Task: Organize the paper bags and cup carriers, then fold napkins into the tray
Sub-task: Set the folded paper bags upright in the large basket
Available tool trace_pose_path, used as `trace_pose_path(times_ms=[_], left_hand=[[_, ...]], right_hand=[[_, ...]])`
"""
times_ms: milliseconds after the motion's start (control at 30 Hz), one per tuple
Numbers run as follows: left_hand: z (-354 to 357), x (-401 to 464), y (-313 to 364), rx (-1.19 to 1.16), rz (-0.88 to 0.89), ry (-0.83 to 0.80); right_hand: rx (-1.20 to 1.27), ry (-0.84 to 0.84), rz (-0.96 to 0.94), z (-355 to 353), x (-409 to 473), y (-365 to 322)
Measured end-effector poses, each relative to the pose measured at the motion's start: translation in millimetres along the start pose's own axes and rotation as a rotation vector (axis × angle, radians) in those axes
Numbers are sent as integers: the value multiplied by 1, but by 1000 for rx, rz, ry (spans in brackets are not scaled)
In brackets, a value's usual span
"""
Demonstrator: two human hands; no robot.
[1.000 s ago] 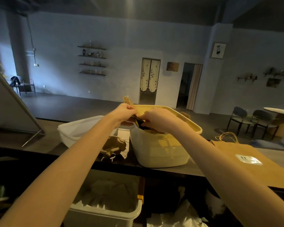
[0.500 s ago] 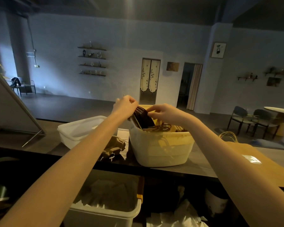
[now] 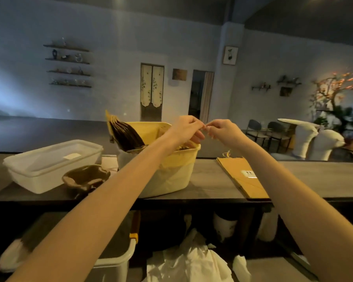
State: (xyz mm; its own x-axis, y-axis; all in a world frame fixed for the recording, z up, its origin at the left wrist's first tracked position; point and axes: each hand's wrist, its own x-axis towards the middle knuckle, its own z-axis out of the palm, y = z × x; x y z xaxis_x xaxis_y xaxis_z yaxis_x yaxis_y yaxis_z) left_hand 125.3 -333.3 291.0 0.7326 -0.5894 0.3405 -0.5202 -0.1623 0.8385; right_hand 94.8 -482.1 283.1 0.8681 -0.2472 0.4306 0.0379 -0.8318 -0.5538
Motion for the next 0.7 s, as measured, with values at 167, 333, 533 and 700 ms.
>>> trace_pose_path(times_ms=[167,333,533,700], left_hand=[[68,16,-8,-152,-186,-150],[133,31,-33,-196,-324,-227],[186,53,-55,-217,-455,-228],[208,62,-67,-276,-551,-234]], right_hand=[[-78,67,225,-31,-20,73],[-193,110,462,-49,-44,146],[-227,42,678,-58,-59,212],[-234,-50,806,-59,-65,240]])
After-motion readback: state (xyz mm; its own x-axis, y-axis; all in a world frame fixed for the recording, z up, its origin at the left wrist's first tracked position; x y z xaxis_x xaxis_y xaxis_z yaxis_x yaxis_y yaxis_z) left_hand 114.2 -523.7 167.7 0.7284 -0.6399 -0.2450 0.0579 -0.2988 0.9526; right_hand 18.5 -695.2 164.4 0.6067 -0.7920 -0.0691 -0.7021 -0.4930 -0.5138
